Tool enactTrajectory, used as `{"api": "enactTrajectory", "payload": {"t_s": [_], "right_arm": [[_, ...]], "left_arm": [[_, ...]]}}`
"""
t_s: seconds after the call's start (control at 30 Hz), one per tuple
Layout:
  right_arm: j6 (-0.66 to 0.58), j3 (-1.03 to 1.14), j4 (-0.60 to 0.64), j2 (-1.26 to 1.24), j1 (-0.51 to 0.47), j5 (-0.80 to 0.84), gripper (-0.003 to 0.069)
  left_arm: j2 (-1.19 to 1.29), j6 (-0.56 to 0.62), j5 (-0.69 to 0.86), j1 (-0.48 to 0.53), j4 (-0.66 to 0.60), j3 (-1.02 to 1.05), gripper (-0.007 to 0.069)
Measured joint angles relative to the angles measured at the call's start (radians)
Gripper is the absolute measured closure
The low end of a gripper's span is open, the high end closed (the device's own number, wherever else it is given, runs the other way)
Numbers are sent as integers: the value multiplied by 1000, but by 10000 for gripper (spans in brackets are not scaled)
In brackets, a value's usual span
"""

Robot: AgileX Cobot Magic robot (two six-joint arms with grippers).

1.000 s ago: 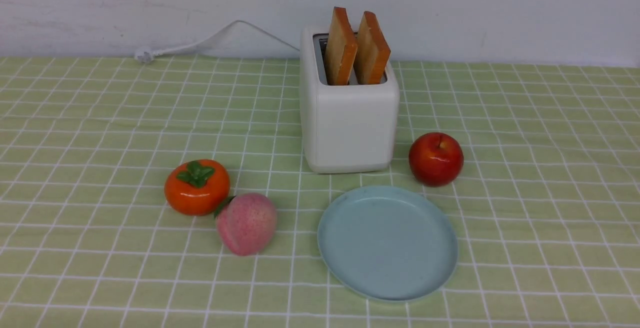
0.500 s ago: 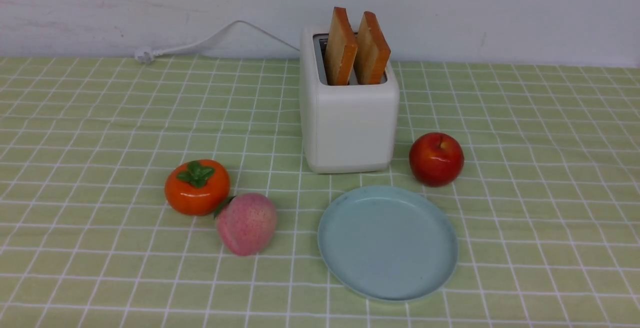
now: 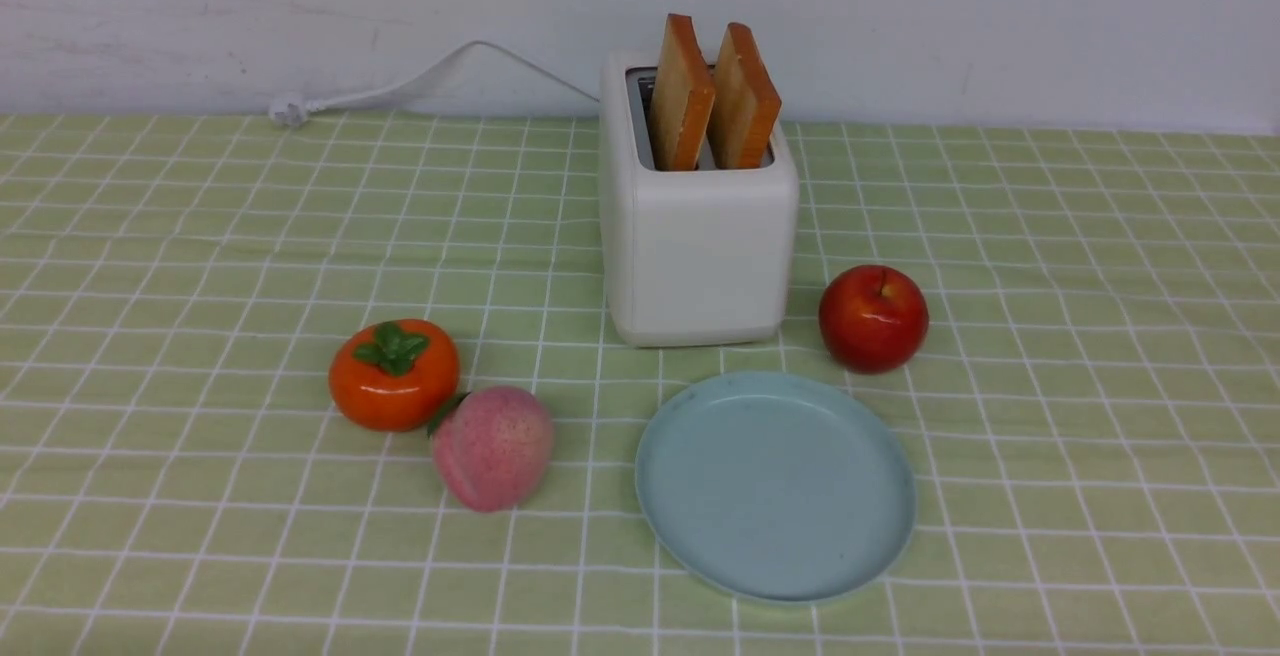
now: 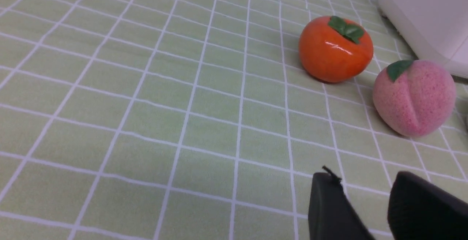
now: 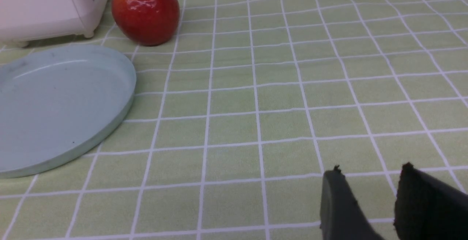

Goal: Take toasted bread from bread machine on green coffee tablecloth place on plate.
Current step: 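Reach for a toast slice standing in the toaster with the left gripper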

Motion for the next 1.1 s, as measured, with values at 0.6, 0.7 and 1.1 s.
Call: {"api": "enactTrajectory", "payload": {"t_s": [0.6, 0.7, 1.1], "right_arm": [[51, 9, 48, 0, 0, -146, 420], [103, 9, 157, 0, 0, -230, 420], [155, -22, 369, 0, 0, -292, 429]], "left_arm": [[0, -97, -476, 0, -554, 0, 386], [0, -112, -495, 0, -576, -2, 398], [130, 77, -200, 0, -391, -310, 638]]}}
